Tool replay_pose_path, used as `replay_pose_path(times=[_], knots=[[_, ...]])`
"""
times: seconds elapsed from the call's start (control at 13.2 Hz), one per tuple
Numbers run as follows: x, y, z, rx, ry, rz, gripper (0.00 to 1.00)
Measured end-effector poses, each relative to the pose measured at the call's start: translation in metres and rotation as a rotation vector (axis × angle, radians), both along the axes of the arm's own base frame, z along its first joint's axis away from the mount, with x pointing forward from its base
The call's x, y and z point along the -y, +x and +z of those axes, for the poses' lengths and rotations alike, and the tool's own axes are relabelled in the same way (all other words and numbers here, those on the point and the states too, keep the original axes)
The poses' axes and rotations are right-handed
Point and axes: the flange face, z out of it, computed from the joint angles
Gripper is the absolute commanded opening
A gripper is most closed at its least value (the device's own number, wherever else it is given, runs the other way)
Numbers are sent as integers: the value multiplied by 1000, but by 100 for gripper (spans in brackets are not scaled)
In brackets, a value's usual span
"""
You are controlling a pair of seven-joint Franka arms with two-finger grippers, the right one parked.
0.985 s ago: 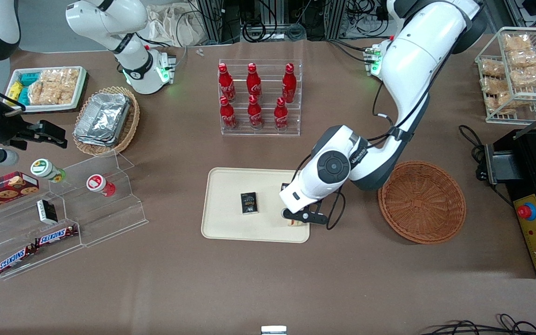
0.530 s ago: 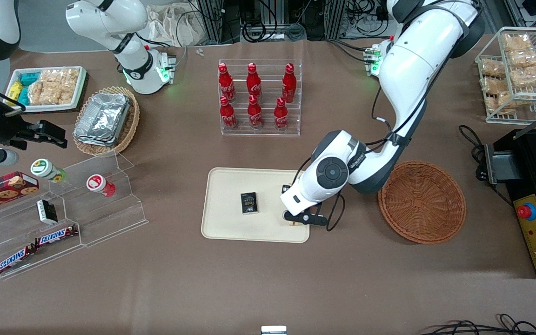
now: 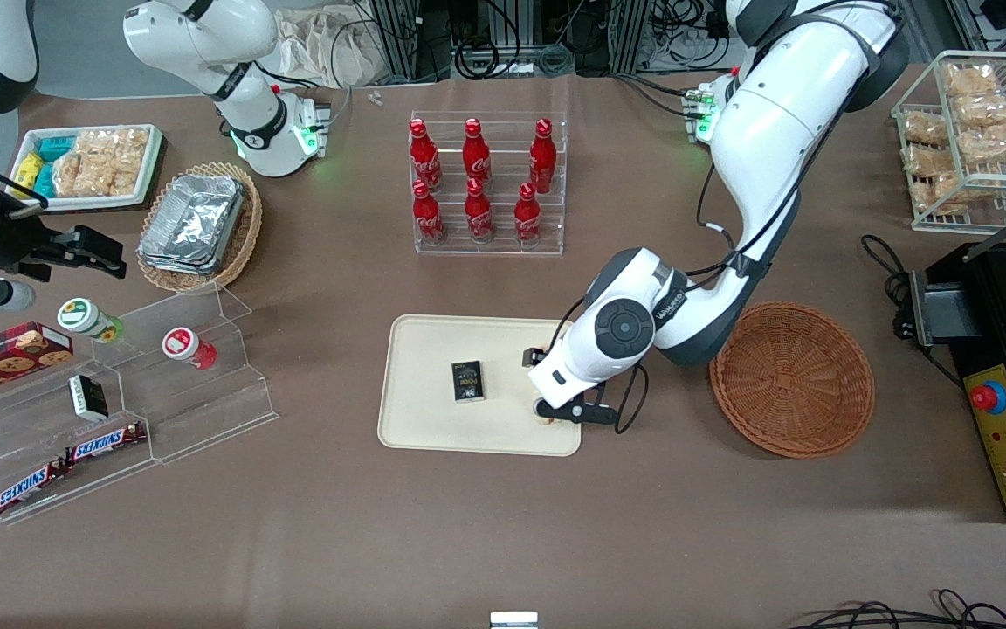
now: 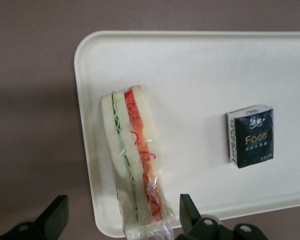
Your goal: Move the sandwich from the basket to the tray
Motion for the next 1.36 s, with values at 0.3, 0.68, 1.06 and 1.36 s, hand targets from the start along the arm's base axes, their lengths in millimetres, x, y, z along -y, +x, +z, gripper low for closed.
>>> replay_pose_path(times=[0.3,0.68,1.06,1.36], knots=[[-59,21,75,-21,65,40,99],[-171,13,214,-21,157,-57,99],[-274,-2,300,19,192,-66,99],[-338,-11,336,58,205,-41,99]])
